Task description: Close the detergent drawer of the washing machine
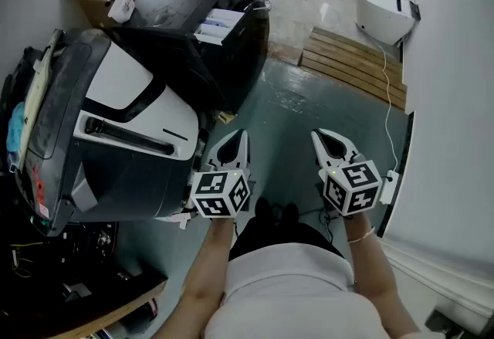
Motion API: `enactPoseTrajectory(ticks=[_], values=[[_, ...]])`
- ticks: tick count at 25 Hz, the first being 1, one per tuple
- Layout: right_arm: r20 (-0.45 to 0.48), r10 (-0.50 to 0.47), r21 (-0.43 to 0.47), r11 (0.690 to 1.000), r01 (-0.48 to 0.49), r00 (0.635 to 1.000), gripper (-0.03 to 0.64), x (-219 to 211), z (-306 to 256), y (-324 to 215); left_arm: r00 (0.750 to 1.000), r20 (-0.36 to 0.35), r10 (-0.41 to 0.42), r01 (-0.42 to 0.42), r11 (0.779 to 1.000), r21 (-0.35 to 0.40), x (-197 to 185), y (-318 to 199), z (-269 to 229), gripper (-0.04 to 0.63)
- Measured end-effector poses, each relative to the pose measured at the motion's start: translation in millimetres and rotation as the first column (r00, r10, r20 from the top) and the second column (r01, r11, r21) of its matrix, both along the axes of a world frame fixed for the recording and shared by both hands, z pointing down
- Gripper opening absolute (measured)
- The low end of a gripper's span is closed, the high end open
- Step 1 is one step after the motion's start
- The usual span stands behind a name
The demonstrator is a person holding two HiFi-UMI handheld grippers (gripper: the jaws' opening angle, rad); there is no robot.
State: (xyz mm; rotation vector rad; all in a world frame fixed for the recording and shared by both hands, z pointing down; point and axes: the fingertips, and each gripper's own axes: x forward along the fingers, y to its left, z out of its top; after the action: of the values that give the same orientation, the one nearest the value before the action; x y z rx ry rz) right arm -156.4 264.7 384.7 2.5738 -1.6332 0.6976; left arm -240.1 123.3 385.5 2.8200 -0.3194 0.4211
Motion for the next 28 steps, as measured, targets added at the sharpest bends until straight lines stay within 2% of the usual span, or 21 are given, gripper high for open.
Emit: enactPoseTrajectory(ticks=[8, 13, 19, 28], values=[[-0.014, -0.011, -0.037, 0.999, 0.01, 1.0, 0.002, 7.3, 8.7, 8.1, 1.0, 0.016, -0.025, 0.025, 1.0, 0.006, 5.3, 6.3, 7.4, -0.006], [-0.04, -0.018, -0.03, 0.999, 0.017, 0.999, 0.002, 13.3, 8.6, 6.8, 0.999, 0.021, -0.045, 0.045, 0.999, 0.001, 5.5, 2.2, 11.1, -0.006], [-0.061, 0.039, -0.015, 0.999, -0.04, 0.997, 0.002, 32.2, 6.6, 11.1, 0.997, 0.019, -0.07, 0.07, 0.998, 0.008, 9.9, -2.9, 8.5, 0.025], [-0.026, -0.002, 0.0, 1.0, 0.002, 1.0, 0.043, 49.0, 9.8, -1.2, 0.993, 0.032, -0.112, 0.111, 0.994, 0.021, 24.7, -24.5, 11.7, 0.086]])
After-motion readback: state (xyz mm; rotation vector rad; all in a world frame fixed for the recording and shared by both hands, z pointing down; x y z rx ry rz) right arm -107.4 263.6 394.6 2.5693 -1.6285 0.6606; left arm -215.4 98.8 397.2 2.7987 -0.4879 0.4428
